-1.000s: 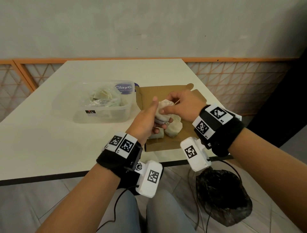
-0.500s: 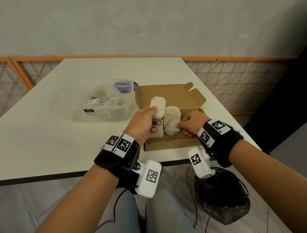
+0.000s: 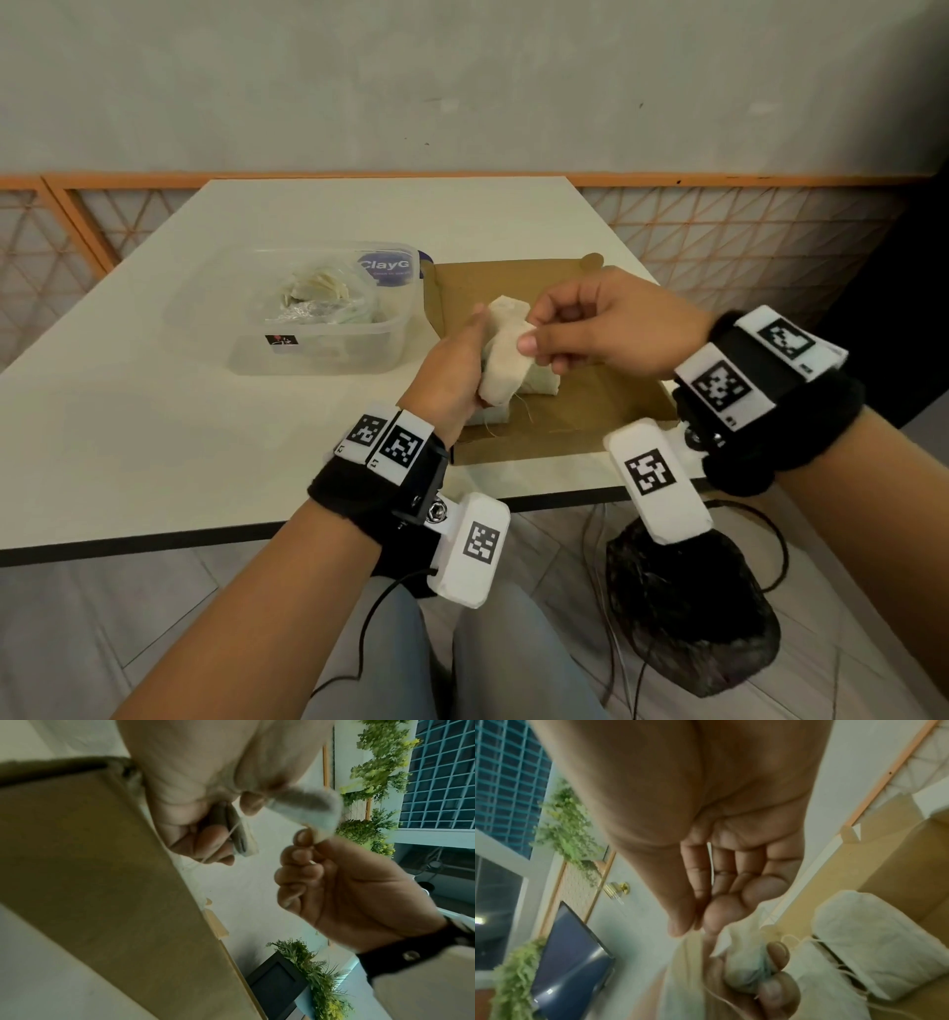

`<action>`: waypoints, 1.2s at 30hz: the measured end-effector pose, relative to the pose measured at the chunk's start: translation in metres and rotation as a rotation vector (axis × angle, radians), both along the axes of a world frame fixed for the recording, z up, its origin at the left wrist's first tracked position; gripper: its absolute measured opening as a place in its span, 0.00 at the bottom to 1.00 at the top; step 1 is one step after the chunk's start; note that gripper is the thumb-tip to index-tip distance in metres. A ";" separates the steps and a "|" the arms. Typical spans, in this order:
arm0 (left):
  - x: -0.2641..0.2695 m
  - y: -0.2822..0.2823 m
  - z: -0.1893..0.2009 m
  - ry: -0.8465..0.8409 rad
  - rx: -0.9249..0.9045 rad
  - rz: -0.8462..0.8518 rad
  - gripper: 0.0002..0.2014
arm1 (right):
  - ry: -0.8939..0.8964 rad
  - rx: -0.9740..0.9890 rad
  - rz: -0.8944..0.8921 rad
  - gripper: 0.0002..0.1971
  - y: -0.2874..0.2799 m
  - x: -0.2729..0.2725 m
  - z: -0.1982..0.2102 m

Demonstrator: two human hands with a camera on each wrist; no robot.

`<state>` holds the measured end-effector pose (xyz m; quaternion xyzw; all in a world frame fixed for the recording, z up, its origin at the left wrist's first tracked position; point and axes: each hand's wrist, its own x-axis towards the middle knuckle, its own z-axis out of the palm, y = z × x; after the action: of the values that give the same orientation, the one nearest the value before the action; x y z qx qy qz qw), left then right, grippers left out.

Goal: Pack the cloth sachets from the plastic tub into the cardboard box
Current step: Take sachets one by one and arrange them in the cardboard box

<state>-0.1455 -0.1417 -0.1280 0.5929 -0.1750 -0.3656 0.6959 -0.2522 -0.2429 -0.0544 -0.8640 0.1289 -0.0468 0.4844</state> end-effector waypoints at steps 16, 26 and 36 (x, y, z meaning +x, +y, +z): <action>0.004 0.005 -0.011 -0.197 0.008 -0.046 0.12 | -0.008 -0.033 -0.332 0.12 -0.016 0.026 -0.023; 0.004 0.006 -0.013 -0.326 0.063 -0.056 0.18 | -0.063 -0.328 -0.328 0.11 -0.007 0.034 -0.032; 0.002 0.004 -0.013 -0.337 0.032 -0.031 0.15 | -0.170 -0.048 -0.340 0.03 -0.005 0.036 -0.027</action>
<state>-0.1433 -0.1374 -0.1408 0.6539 -0.2925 -0.2742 0.6416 -0.2163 -0.2477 -0.0814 -0.8341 0.2304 -0.2037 0.4580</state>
